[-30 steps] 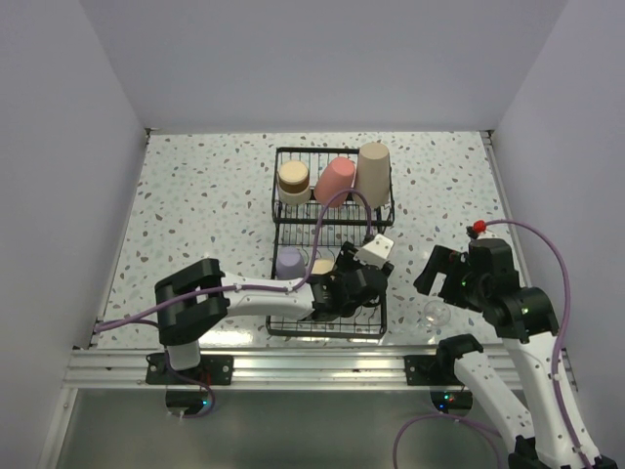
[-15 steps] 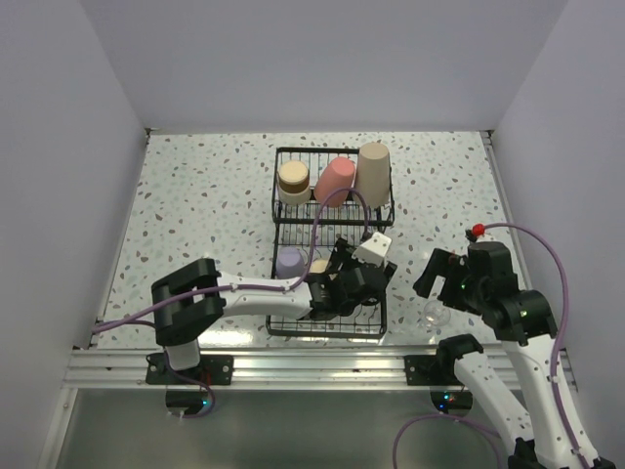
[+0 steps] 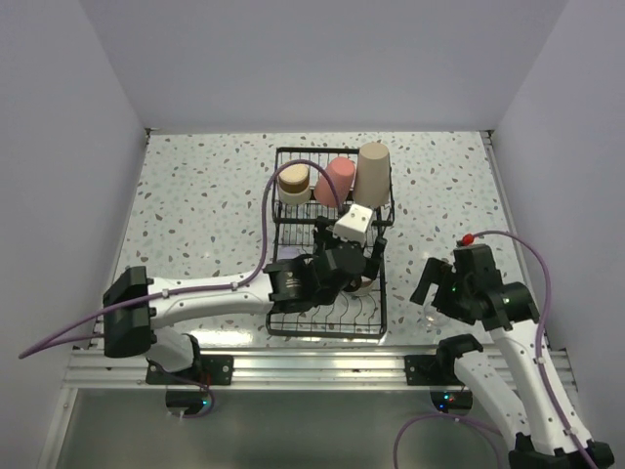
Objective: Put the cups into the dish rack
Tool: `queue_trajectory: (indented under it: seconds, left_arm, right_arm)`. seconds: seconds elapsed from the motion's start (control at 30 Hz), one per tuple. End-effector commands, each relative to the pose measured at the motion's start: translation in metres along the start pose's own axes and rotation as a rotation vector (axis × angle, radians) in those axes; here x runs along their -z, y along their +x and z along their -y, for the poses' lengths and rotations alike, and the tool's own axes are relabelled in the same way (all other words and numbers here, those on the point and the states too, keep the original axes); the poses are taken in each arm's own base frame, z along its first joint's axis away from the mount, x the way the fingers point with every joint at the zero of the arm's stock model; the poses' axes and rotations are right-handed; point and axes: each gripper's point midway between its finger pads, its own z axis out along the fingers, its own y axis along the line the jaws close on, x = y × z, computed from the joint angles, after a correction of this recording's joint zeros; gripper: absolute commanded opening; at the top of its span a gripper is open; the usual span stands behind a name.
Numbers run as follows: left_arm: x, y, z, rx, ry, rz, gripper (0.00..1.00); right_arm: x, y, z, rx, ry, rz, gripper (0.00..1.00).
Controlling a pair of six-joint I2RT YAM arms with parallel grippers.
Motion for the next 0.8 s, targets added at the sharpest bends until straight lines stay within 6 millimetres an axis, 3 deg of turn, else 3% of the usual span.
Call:
queue_trajectory:
  seconds: [0.0, 0.17, 0.57, 0.77]
  left_arm:
    - [0.017, -0.036, -0.007, 0.088, -0.007, 0.06, 1.0]
    - [0.031, -0.038, -0.019, 0.126, -0.018, 0.053, 1.0]
    - [0.066, -0.017, -0.062, 0.191, -0.071, 0.005, 0.98]
    - [0.074, -0.014, -0.072, 0.2, -0.086, 0.0, 0.98]
  right_arm:
    - [-0.013, 0.015, 0.006, -0.055, 0.052, -0.089, 0.93]
    - [-0.03, 0.03, 0.009, -0.095, 0.078, -0.164, 0.9]
    - [-0.054, 0.023, 0.009, -0.116, 0.104, -0.147, 0.79]
    - [-0.053, 0.013, 0.0, -0.13, 0.073, -0.116, 0.73]
